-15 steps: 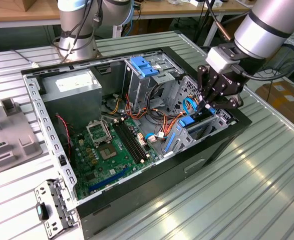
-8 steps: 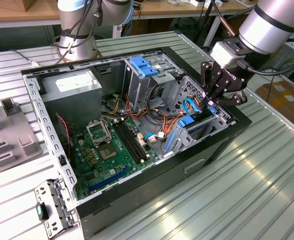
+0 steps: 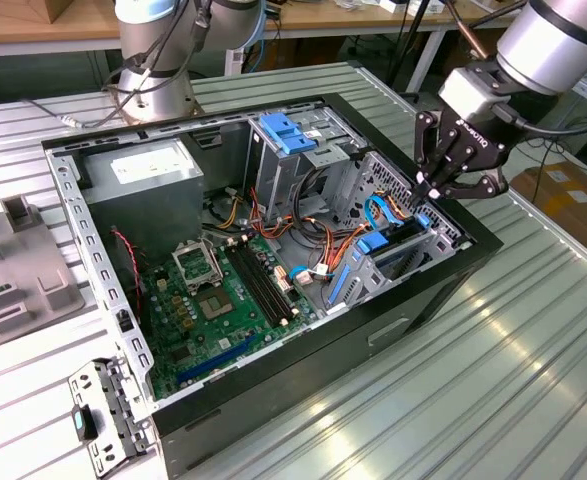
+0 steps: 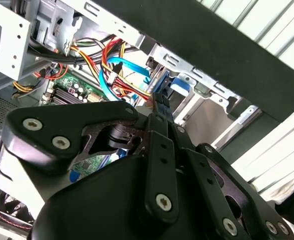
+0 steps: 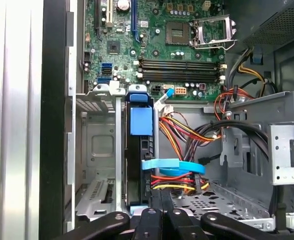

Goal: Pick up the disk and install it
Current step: 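Insert the second disk wire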

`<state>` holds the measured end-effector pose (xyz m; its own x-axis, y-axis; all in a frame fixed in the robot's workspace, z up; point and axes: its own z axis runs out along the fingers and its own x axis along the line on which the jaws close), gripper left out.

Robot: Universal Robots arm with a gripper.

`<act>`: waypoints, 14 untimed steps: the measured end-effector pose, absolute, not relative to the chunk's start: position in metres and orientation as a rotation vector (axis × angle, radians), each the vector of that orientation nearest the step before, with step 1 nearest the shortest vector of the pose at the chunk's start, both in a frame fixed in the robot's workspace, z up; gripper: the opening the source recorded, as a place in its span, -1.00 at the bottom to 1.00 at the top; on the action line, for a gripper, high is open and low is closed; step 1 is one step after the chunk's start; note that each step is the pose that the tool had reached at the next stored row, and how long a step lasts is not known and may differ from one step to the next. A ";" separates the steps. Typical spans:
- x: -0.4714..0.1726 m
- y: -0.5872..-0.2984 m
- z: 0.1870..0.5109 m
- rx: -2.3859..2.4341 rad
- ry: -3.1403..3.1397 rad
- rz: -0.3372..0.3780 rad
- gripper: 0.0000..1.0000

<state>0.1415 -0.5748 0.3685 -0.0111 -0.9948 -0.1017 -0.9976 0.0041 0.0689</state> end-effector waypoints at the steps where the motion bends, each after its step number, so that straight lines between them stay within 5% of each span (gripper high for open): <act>1: 0.143 -0.575 0.371 -2.191 2.208 0.190 -0.79; 14: 0.146 -0.575 0.375 -2.191 2.207 0.192 -0.79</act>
<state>0.1456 -0.5748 0.3750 -0.0111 -0.9944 -0.1053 -0.9976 0.0038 0.0691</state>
